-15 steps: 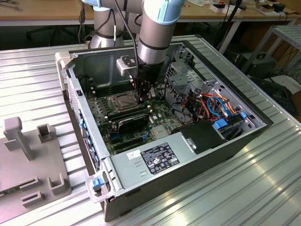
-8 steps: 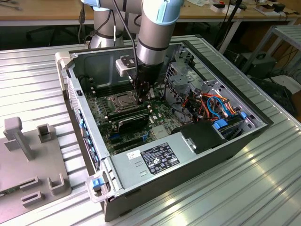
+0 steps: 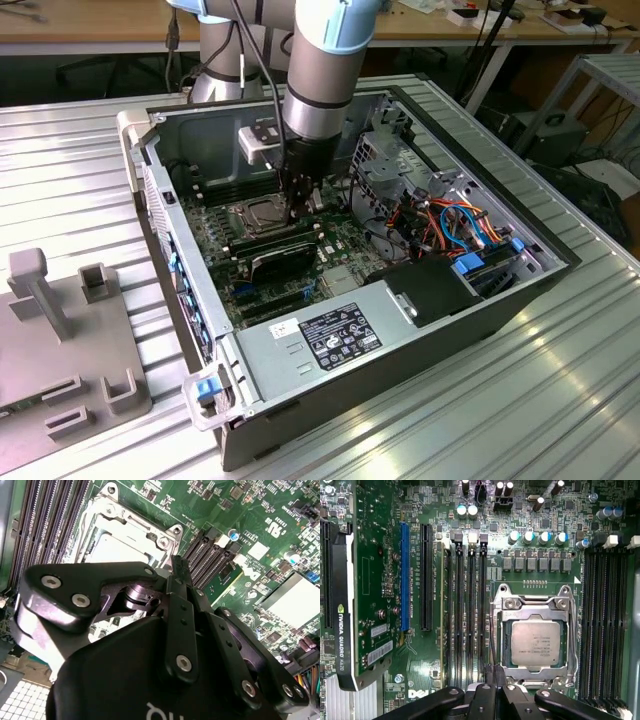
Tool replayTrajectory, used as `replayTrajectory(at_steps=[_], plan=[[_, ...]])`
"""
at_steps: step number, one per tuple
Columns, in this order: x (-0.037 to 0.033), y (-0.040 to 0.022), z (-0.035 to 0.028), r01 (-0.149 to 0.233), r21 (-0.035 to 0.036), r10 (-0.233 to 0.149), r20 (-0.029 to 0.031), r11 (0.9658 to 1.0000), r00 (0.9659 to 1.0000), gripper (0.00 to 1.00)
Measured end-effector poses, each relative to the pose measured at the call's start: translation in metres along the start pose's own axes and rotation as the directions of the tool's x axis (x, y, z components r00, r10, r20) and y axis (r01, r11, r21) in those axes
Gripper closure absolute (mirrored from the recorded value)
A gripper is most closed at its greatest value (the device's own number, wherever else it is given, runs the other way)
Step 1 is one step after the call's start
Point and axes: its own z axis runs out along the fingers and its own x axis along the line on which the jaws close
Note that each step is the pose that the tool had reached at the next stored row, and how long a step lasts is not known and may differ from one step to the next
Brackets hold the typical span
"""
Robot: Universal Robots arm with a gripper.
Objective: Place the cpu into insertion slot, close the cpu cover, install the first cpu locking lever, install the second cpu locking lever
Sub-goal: 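Install the second cpu locking lever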
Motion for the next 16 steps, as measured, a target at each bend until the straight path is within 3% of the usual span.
replayTrajectory(at_steps=[5, 13, 16], plan=[[-0.0004, 0.0048, -0.0005, 0.0, -0.0001, 0.0, -0.004, 1.0, 1.0, 0.89], [-0.001, 0.01, -0.0112, 0.0, 0.0, 0.0, -0.0127, 1.0, 0.9999, 0.89], [-0.0013, 0.0193, -0.0116, 0.0, -0.0002, 0.0, -0.0168, 1.0, 0.9999, 0.89]])
